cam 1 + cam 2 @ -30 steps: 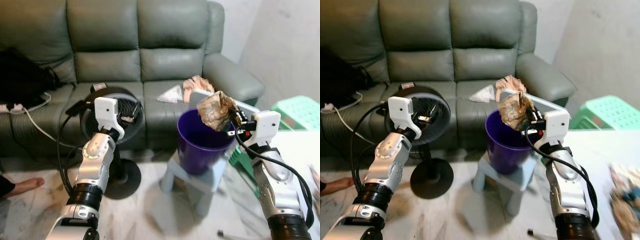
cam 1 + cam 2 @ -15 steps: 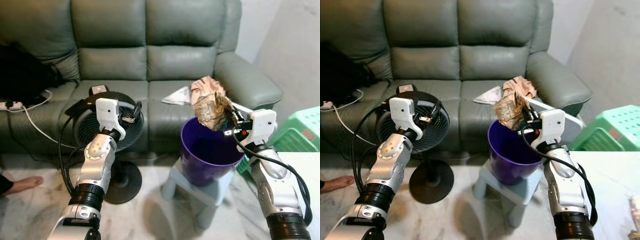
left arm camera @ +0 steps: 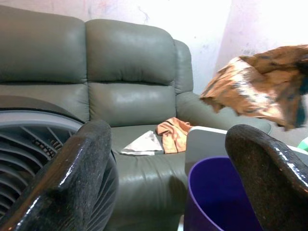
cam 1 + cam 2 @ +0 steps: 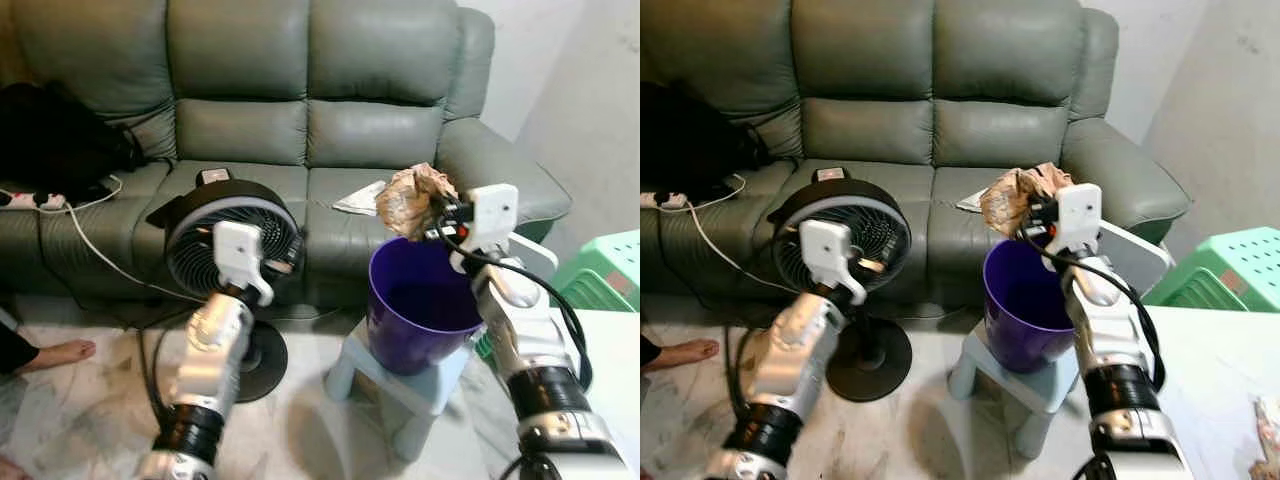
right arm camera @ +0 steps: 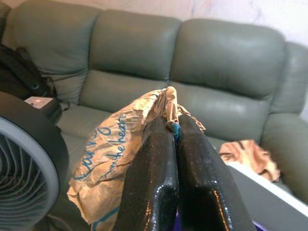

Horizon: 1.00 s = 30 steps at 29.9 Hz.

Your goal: Picking trash to rubbish bin

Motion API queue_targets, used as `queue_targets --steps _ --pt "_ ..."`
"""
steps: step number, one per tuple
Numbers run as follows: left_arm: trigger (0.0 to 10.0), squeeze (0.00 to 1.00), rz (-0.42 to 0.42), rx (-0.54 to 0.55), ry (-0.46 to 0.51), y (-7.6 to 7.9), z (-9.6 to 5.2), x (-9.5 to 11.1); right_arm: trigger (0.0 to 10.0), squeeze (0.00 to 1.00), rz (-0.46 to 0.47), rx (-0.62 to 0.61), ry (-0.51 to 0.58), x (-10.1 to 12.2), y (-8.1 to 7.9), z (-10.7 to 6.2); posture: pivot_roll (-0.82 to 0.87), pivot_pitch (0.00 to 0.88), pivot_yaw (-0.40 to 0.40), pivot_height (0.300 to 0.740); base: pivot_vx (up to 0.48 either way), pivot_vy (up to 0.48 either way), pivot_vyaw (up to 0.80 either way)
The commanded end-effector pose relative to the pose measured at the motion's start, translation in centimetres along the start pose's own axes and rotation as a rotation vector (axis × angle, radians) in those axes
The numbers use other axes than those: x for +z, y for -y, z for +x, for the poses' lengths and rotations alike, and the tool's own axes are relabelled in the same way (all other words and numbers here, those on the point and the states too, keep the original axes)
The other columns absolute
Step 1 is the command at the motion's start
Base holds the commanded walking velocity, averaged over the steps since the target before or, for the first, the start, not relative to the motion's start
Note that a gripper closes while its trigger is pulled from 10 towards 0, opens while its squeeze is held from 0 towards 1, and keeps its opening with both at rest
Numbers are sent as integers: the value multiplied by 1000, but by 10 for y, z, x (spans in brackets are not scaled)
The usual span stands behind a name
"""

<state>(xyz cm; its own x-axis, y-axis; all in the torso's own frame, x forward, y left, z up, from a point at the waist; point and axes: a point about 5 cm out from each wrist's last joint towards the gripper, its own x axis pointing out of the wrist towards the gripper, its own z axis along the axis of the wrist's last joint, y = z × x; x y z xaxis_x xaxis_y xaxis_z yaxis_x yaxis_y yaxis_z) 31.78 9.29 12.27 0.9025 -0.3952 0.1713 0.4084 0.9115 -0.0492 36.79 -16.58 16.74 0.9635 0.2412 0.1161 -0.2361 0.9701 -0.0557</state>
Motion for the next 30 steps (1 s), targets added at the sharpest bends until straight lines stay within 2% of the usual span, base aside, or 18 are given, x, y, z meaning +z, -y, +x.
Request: queue_targets --steps 1,3,6,8,10,15,19,21,22,23,26,30 --pt "10000 0 10 -22 21 5 0 6 10000 0 4 -30 -27 -3 3 3 69 69 -78 715 0 0 0" --pt "10000 0 -1 -44 25 11 -3 7 10000 0 8 -46 -45 -4 1 8 76 82 -78 715 0 0 0" --pt "10000 0 -6 -91 25 26 -9 9 10000 0 -46 -113 -90 -6 3 18 89 113 -78 715 0 0 0" --pt "10000 0 -9 -98 24 28 -10 10 10000 0 -50 -121 -94 -6 3 19 89 113 -78 715 0 0 0" --pt "10000 0 -12 -131 19 36 -15 10 10000 0 -34 -151 -112 -4 6 24 91 128 -78 715 0 0 0" --pt "10000 0 -19 -149 4 42 -18 10 10000 0 -15 -178 -94 -1 11 27 87 141 -74 715 0 0 0" --pt "10000 0 -24 -154 13 41 -19 12 10000 0 9 -57 -11 3 6 25 85 141 -73 715 0 0 0" --pt "10000 0 -26 -152 21 39 -18 15 10000 0 -17 -11 30 4 2 22 83 141 -71 715 0 0 0" --pt "10000 0 -13 -147 20 37 -17 16 10000 0 45 24 48 3 0 21 83 138 -68 715 0 0 0" --pt "10000 0 -10 -146 20 36 -17 16 10000 0 67 38 50 2 -1 21 82 137 -68 715 0 0 0" --pt "10000 0 -18 -135 21 32 -15 18 10000 0 60 -3 67 1 1 18 80 129 -62 715 0 0 0" --pt "10000 0 -5 -136 23 29 -13 19 10000 0 88 3 97 1 0 14 77 116 -55 715 0 0 -178"
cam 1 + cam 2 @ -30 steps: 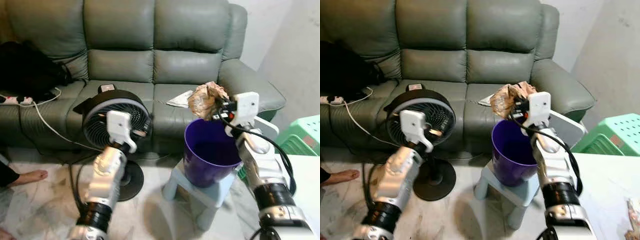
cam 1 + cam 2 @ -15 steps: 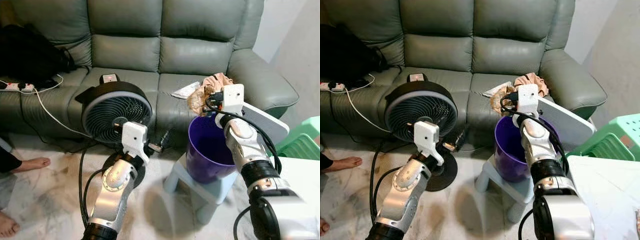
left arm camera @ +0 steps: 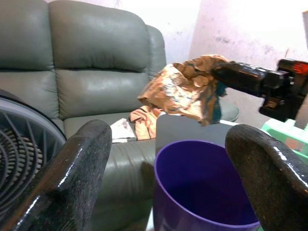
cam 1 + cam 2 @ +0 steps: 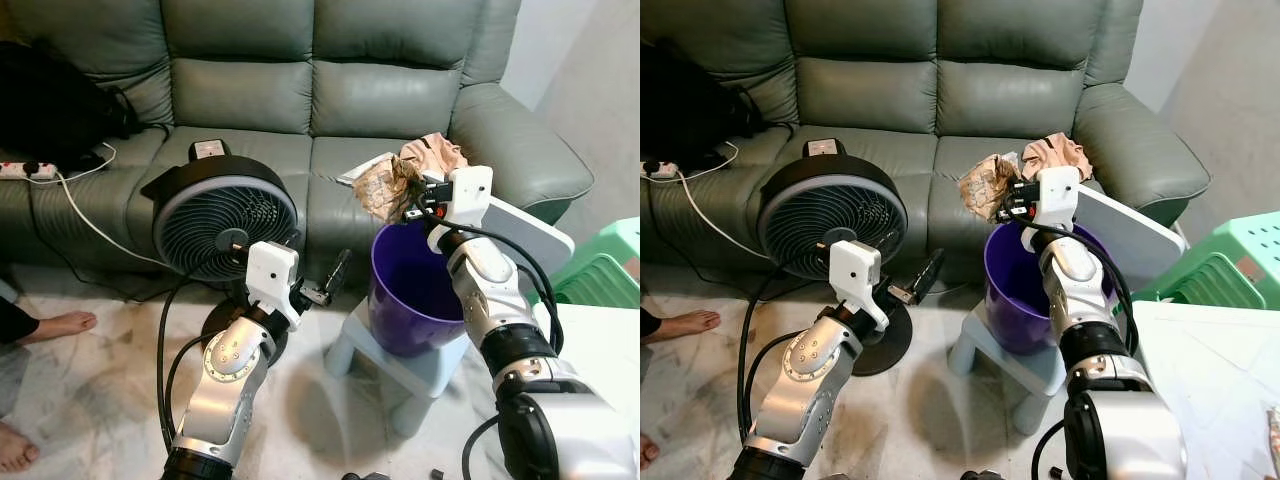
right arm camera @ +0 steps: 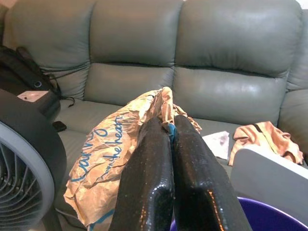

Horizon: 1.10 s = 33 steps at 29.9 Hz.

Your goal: Picking trash to rubbish bin

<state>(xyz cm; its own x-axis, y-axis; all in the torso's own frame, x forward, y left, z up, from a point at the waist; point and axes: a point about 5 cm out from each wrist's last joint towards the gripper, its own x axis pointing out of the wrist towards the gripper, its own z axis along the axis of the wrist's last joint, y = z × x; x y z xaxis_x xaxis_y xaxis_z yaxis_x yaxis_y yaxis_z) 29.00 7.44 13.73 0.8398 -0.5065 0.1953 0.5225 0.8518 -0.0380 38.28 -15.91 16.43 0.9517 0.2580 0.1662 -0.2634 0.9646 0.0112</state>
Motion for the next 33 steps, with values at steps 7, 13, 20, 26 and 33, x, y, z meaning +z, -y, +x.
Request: queue_targets --steps 7,13,20,26,33 --pt "10000 0 -23 28 18 -19 11 10 10000 0 30 -7 102 7 3 -14 56 96 -43 715 0 0 -766" --pt "10000 0 -33 48 19 -29 15 12 10000 0 24 -8 98 6 4 -19 45 87 -38 715 0 268 -776" --pt "10000 0 -21 77 -22 -28 19 7 10000 0 15 -3 101 10 6 -20 39 80 -39 715 0 62 -775" --pt "10000 0 22 37 -30 -13 17 2 10000 0 5 36 99 12 3 -19 40 77 -46 715 0 0 -270" --pt "10000 0 32 -29 -38 11 11 -6 10000 0 -60 140 5 4 -4 -14 44 82 -56 715 0 0 0"
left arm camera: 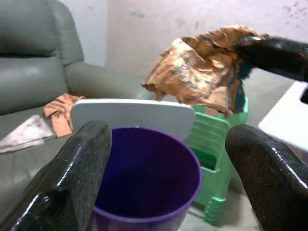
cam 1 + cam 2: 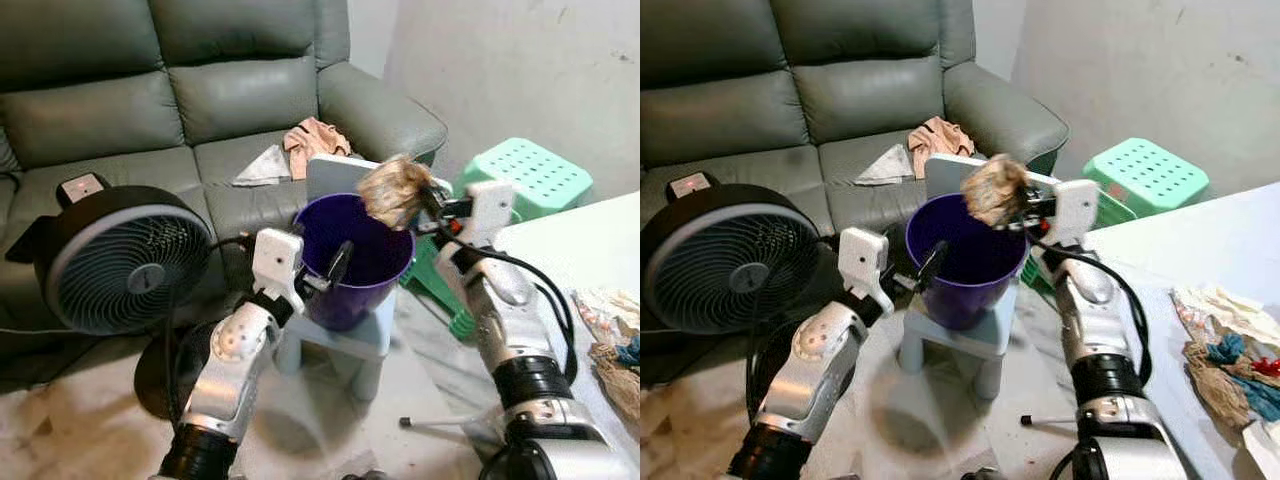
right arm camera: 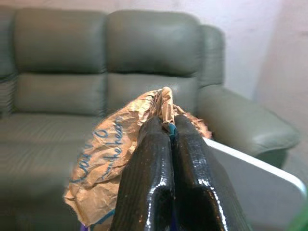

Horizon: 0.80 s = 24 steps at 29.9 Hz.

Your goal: Picking trash to rubbish bin

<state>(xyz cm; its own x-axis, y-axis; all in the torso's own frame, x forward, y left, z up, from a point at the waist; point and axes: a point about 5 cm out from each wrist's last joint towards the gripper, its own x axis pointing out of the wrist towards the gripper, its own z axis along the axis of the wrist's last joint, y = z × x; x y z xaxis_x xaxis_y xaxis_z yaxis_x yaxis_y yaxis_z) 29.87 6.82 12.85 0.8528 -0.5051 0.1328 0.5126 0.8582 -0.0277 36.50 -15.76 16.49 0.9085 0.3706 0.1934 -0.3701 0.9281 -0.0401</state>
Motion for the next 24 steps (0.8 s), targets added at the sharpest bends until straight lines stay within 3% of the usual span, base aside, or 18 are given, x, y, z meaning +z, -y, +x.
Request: queue_targets --steps 1,5,9,17,24 --pt "10000 0 23 -48 22 14 1 4 10000 0 -38 35 -41 -1 2 3 44 82 -56 715 0 0 0" --pt "10000 0 40 -103 26 27 -3 2 10000 0 -96 80 -108 -8 -1 6 48 84 -61 715 0 0 0" --pt "10000 0 -25 -156 30 36 -10 4 10000 0 -95 93 -174 -17 -5 13 43 94 -57 715 0 0 0" --pt "10000 0 -4 -180 27 39 -23 5 10000 0 -69 51 -225 -18 -13 28 60 115 -58 715 0 0 0" --pt "10000 0 -15 -146 21 33 -28 7 10000 0 -39 17 -174 -5 -14 39 73 125 -64 715 0 0 0"
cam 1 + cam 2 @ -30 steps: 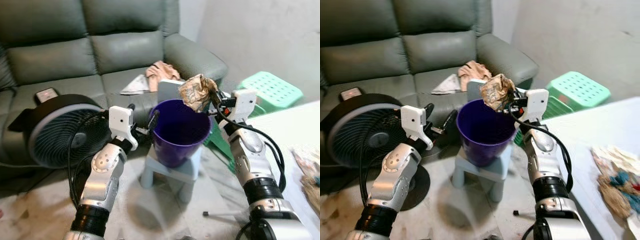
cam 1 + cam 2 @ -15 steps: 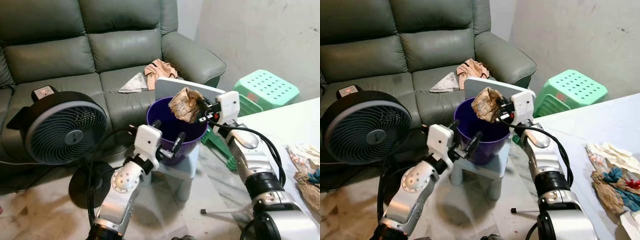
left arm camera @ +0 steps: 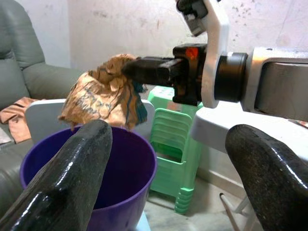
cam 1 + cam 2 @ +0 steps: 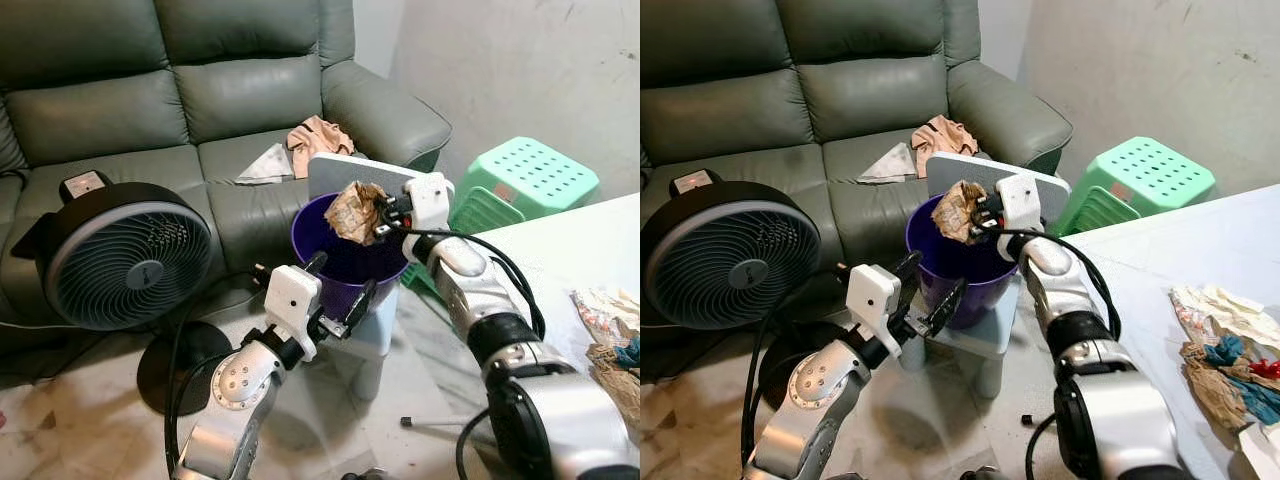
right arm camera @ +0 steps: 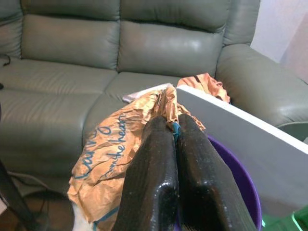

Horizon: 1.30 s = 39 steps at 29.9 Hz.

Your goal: Picking trash to rubbish bin

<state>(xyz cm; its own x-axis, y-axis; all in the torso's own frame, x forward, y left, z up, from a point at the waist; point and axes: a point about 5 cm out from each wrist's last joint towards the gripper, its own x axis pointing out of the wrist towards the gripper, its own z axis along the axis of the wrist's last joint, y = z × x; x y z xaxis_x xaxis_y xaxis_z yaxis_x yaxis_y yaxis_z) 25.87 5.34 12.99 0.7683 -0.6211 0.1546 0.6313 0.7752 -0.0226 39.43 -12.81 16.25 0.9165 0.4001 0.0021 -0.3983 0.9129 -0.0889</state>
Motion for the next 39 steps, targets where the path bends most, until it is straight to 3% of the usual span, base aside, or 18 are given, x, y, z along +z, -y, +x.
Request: queue_targets --steps 1,3,5,8,12,13,16,19,28,39 --pt "10000 0 1 11 9 -2 -2 4 10000 0 25 -10 48 8 3 2 75 126 -65 715 0 0 0" --pt "10000 0 -13 50 22 -12 -2 7 10000 0 68 29 177 21 5 -1 81 127 -67 715 0 0 0" --pt "10000 0 -11 65 26 -16 -2 8 10000 0 81 37 202 22 6 -3 82 127 -66 715 0 0 0" --pt "10000 0 20 133 52 -38 -3 15 10000 0 94 38 336 31 10 -13 79 122 -61 715 0 0 0" --pt "10000 0 14 165 73 -51 -4 21 10000 0 63 27 372 33 12 -20 74 119 -57 715 0 0 0" --pt "10000 0 3 183 103 -60 -6 26 10000 0 23 11 431 36 14 -32 67 113 -52 715 0 0 0" --pt "10000 0 -1 207 127 -68 -8 32 10000 0 -29 10 469 37 13 -44 56 104 -45 715 0 0 0" --pt "10000 0 3 225 168 -73 -12 38 10000 0 -19 -24 498 33 13 -62 48 94 -40 715 0 0 0" --pt "10000 0 -54 301 172 -85 -22 29 10000 0 7 -116 464 16 8 -100 37 69 -30 715 0 0 0" --pt "10000 0 -60 322 177 -96 -22 29 10000 0 41 -121 402 9 -1 -102 43 50 -32 715 175 0 0"
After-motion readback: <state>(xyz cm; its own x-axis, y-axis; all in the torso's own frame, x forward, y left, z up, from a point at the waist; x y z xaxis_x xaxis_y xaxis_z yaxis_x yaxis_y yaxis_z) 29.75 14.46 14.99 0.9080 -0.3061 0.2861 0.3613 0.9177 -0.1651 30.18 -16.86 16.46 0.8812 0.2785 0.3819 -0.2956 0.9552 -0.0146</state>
